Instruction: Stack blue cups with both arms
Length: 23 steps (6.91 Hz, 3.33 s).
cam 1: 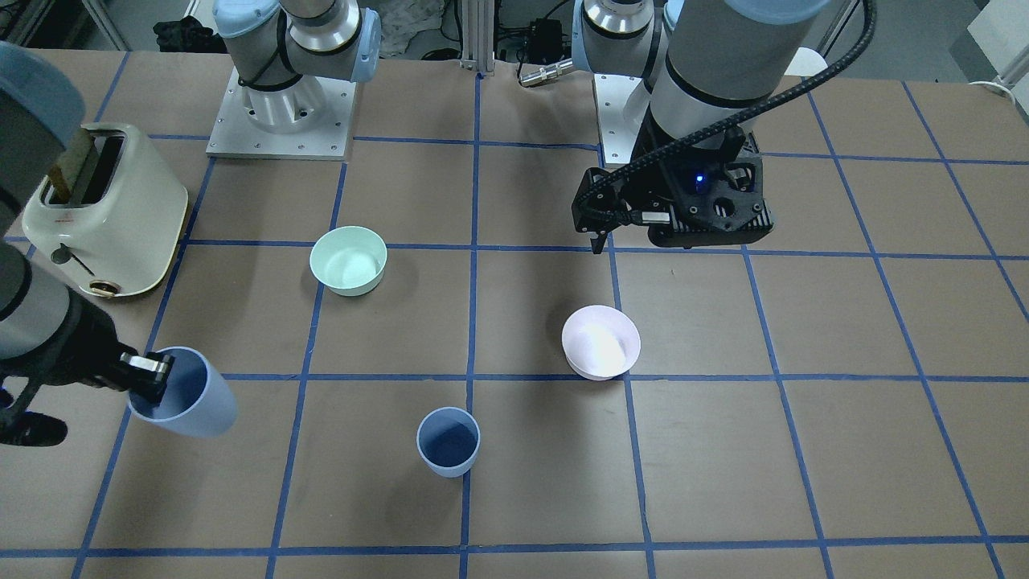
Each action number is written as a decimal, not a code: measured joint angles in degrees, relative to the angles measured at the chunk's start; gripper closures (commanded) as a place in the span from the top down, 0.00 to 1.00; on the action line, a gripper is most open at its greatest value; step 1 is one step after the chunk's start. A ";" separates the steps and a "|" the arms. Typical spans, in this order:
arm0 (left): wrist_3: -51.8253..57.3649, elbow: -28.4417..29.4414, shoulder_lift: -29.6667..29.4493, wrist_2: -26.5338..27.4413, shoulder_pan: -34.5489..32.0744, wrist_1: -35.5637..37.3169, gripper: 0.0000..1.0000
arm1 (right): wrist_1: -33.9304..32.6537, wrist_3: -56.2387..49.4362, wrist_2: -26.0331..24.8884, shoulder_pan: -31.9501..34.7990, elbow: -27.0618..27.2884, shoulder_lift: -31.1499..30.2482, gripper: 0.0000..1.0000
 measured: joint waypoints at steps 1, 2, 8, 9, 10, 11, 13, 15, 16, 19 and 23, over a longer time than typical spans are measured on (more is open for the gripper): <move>2.31 -4.81 2.62 1.54 0.39 3.71 1.00 | 0.60 5.97 0.21 4.32 -0.26 -0.76 0.00; 3.50 -7.92 4.41 2.01 1.07 7.40 1.00 | 0.27 11.82 0.28 8.84 -0.32 -0.92 0.00; 4.38 -9.42 5.54 -0.09 3.67 11.42 1.00 | -7.86 25.49 0.87 19.33 -0.21 4.55 0.00; 4.37 -9.42 5.57 -0.07 3.63 11.51 1.00 | -10.00 25.76 1.66 19.55 -0.21 5.54 0.00; 4.33 -9.42 5.61 -0.11 3.60 11.66 1.00 | -11.03 25.93 2.03 19.60 -0.17 6.37 0.00; 4.31 -9.45 5.65 -0.14 3.59 11.74 1.00 | -11.42 25.99 2.17 19.62 -0.12 6.85 0.00; 4.30 -9.50 5.71 -0.08 3.58 11.72 1.00 | -11.65 26.02 2.08 19.63 -0.05 7.38 0.00; 4.30 -9.46 5.72 -0.04 3.58 11.75 1.00 | -11.75 26.02 1.60 19.56 -0.07 7.60 0.00; 4.30 -9.45 5.73 -0.01 3.58 11.77 1.00 | -11.79 26.00 1.50 19.56 -0.17 7.75 0.21; 4.30 -9.50 5.73 0.09 3.58 11.78 1.00 | -12.67 25.91 1.44 19.48 -0.19 8.09 0.81; 4.30 -9.51 5.80 0.16 3.59 11.78 1.00 | -9.60 24.63 -0.95 17.19 -0.09 3.83 1.00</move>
